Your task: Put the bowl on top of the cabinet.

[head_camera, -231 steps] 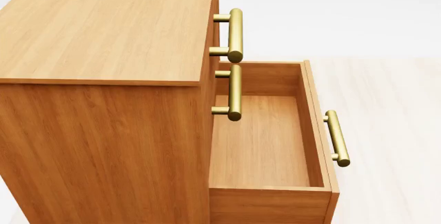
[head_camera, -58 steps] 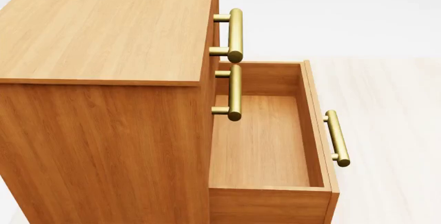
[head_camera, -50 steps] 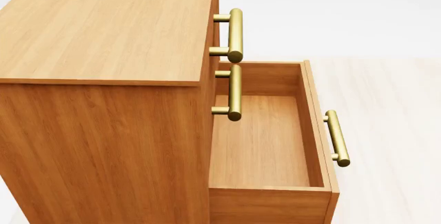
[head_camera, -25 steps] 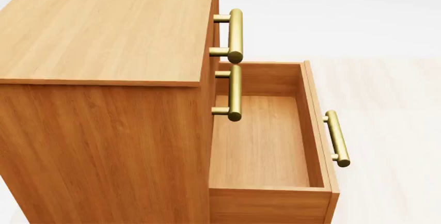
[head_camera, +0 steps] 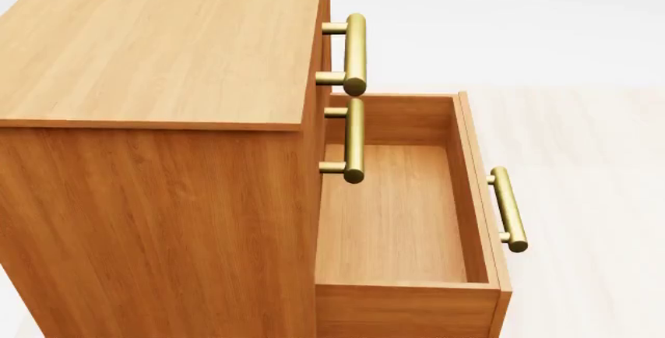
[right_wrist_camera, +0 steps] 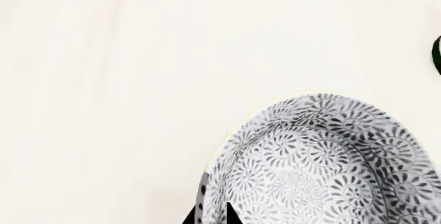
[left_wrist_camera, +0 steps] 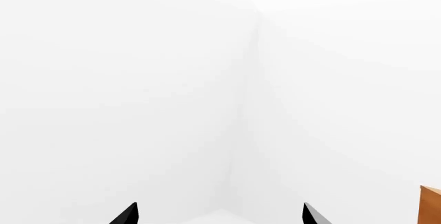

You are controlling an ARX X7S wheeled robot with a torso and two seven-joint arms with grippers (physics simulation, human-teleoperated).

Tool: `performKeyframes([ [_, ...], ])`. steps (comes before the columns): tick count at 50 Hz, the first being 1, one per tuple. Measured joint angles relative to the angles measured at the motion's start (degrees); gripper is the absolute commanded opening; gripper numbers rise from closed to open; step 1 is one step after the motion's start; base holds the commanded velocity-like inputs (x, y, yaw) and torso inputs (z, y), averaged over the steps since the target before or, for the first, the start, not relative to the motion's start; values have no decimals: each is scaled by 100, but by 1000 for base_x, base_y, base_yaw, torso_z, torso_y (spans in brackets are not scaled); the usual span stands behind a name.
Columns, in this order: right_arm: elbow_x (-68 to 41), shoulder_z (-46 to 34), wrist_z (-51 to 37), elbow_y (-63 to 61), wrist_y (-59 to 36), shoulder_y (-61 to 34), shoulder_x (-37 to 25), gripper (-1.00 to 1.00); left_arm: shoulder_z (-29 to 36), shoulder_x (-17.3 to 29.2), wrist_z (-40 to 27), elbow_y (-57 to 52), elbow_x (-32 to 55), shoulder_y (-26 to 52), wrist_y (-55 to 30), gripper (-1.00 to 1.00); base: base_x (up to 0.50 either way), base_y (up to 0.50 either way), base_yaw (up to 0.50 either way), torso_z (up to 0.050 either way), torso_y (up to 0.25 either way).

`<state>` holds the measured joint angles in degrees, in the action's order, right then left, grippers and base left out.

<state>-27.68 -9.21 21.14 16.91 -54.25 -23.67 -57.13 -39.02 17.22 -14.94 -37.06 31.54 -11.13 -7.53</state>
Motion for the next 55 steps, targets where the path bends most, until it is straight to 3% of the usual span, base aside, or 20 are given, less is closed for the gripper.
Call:
performKeyframes([
  [13,-130,-526,820,-833,-653,-846,-520,-100,4,11,-17,4,19,-4,7,100,0,0,0,0,0],
  [29,400,-1846,2212,-1618,-1173,-2774,-734,-100,12,20,-24,24,33,-8,33,100,0,0,0,0,0],
  [40,1200,-3062,3220,-1730,-1154,-4218,-464,-100,17,27,-33,23,41,-20,45,100,0,0,0,0,0],
  [55,2229,-4457,4435,-1143,-719,-6214,487,-100,63,29,-23,55,10,-19,86,100,0,0,0,0,0],
])
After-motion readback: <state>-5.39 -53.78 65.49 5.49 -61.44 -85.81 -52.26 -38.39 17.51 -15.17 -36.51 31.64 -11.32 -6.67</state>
